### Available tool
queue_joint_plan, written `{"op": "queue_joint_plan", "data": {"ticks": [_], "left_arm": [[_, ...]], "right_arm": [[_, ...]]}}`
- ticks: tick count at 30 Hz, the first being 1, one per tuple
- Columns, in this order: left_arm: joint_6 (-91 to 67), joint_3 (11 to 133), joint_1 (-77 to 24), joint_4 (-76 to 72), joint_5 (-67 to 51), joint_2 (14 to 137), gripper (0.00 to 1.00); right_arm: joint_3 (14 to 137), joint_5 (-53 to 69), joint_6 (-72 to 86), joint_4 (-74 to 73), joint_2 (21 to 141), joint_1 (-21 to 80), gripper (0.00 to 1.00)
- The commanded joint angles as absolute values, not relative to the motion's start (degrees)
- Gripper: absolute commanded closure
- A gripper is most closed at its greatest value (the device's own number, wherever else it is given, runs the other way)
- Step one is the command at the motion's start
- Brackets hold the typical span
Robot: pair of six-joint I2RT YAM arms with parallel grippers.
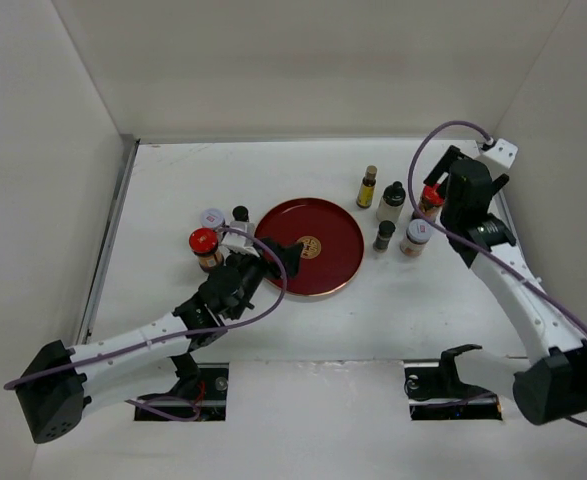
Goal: Organize the condiment bottles
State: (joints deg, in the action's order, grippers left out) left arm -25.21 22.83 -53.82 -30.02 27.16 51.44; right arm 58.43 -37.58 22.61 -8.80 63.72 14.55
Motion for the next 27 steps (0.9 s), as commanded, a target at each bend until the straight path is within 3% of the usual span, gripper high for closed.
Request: {"op": "queue_joint_plan", "data": {"ticks": [1, 3, 4, 6, 9, 18, 27], "left_arm": [[-23.7, 20.4, -53.1, -36.9, 26.6, 49.6, 0.23], [-23.4, 18.6, -52.6, -40.3, 26.1, 48.9, 0.48], [-23.4, 18.3, -52.3, -40.7, 25.9, 48.8, 0.56], [-23.4, 18.6, -51.8, -40.3, 25.4, 49.8, 0.63], [-23.5, 19.5, -51.8, -39.4, 24.9, 51.8, 0.62], [-24.3, 18.3, -50.4, -40.1, 26.3, 51.2, 0.38], [-24.5, 18.1, -50.1, -40.4, 25.9, 51.7, 0.36]], "right_arm": [[64.1, -33.4, 21.7, -10.4, 69.8, 11.5, 0.09], [65.8, -32.5, 21.6, -10.2, 73.3, 11.0, 0.04], [66.6, -32.1, 21.6, -10.5, 75.0, 10.9, 0.02], [67.9, -31.9, 21.4, -10.9, 78.0, 10.8, 0.01], [69.0, -31.7, 21.2, -11.3, 81.8, 10.2, 0.0], [68.8, -29.8, 22.9, -10.9, 89.7, 7.7, 0.0], [68.0, -28.7, 23.9, -9.2, 95.7, 7.3, 0.05]]}}
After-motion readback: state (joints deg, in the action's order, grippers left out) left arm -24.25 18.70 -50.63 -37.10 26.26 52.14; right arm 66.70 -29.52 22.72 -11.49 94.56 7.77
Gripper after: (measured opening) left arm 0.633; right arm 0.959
